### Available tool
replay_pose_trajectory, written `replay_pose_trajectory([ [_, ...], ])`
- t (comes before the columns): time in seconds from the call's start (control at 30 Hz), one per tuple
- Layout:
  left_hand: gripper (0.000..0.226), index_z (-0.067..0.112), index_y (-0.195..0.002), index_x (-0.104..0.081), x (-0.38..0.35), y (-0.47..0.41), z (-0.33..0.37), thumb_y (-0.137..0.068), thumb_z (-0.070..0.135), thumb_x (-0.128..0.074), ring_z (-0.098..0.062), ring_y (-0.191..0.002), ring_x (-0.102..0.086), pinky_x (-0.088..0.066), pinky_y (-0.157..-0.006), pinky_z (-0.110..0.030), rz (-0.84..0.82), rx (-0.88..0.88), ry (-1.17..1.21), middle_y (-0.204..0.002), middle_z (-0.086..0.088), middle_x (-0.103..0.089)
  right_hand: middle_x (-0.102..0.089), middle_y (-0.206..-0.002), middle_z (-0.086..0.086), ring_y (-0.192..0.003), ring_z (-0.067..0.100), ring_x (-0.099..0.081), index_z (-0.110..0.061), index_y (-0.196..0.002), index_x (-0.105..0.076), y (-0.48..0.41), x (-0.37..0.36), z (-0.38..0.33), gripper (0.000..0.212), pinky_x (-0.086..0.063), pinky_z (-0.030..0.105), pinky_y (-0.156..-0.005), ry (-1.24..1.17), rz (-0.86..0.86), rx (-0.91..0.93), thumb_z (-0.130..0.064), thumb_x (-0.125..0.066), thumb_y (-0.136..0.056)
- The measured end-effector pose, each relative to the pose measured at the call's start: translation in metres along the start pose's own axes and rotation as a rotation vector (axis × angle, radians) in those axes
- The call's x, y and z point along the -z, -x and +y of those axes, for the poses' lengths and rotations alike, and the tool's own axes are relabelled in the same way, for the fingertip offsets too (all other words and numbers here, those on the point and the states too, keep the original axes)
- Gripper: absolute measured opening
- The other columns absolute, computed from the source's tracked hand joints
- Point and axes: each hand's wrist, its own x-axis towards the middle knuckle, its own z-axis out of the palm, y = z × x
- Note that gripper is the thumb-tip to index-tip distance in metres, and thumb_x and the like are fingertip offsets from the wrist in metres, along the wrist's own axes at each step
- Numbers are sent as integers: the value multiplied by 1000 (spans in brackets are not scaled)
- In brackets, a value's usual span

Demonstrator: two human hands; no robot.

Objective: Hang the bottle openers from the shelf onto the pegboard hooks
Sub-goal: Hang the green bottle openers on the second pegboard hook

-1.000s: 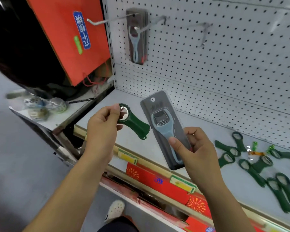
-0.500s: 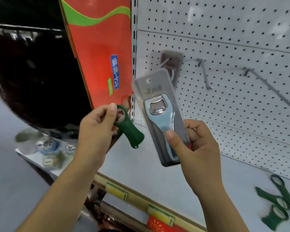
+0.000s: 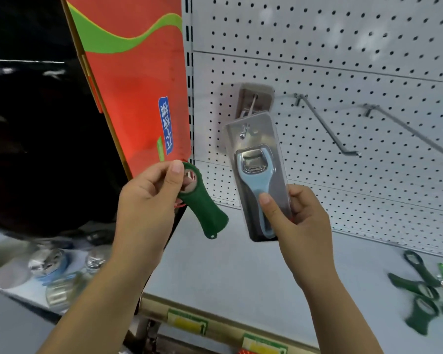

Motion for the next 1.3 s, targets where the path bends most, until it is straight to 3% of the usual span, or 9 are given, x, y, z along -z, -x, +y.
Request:
replay_pose_trajectory([
  [0.1,21,24,-83,-72,-2,0,10,-96,35,-60,-26,-90,-68,-56,-86,-63,-77,-47,-15,-80,5,-70,-77,-87,-4,-80,13,-72,-19,-95,-63,-17,-4,9,16,-58,26,-69,51,7,3,-28,-74,-89],
  [0.27,20,16,-96,-74,-12,-1,21,-97,27,-58,-3,-78,-65,-53,-78,-20,-152,-204,-17,-78,8,-72,-76,-88,-3,-82,16,-73,-15,-97,-63,-36,-7,16,15,-59,26,-71,92,-9,8,-26,-73,-91],
  [0.47,18,20,-93,-74,-16,-2,20,-96,27,-58,-2,-77,-63,-52,-75,-20,-207,-183,1,-78,12,-70,-69,-76,-11,-65,-5,-62,-26,-93,-59,-71,-16,16,18,-50,14,-60,175,57,-22,-37,-72,-90],
  [0.6,17,23,-93,-74,-14,-6,14,-98,27,-59,0,-78,-63,-52,-77,-19,-180,-153,-32,-78,11,-71,-74,-96,-1,-88,15,-72,-21,-104,-60,-99,-23,20,32,-56,29,-68,218,72,-69,-47,-71,-88],
  [0.73,17,19,-94,-75,-14,-7,12,-97,25,-59,3,-69,-61,-49,-68,-12,-174,-136,-53,-76,12,-70,-72,-98,0,-79,14,-69,-20,-104,-60,-118,-25,20,35,-51,22,-58,236,53,-79,-49,-70,-88],
  [0.87,17,18,-96,-75,-15,-9,8,-98,24,-59,3,-61,-57,-45,-59,-9,-171,-102,-51,-72,14,-69,-72,-94,-1,-85,19,-71,-21,-100,-58,-129,-29,25,31,-59,33,-66,292,21,-94,-47,-69,-90],
  [0.97,17,21,-95,-75,-14,-12,6,-98,25,-59,3,-68,-61,-49,-66,-12,-170,-89,-69,-76,12,-71,-74,-96,-1,-90,18,-73,-19,-102,-59,-132,-30,30,30,-61,42,-80,298,-1,-114,-44,-69,-90],
  [1.13,17,23,-92,-75,-15,-15,2,-97,28,-60,3,-70,-62,-51,-68,-14,-181,-73,-67,-78,9,-73,-66,-116,-10,-106,1,-62,-23,-118,-58,-106,-23,15,32,-49,14,-78,258,16,-128,-43,-63,-95],
  [1.3,16,25,-89,-76,-29,-9,-3,-94,30,-61,-1,-75,-66,-53,-75,-18,-248,-45,-25,-80,8,-75,-73,-104,-14,-104,1,-66,-30,-103,-68,-35,-3,-17,19,-53,34,-99,223,-21,-75,-43,-58,-95],
])
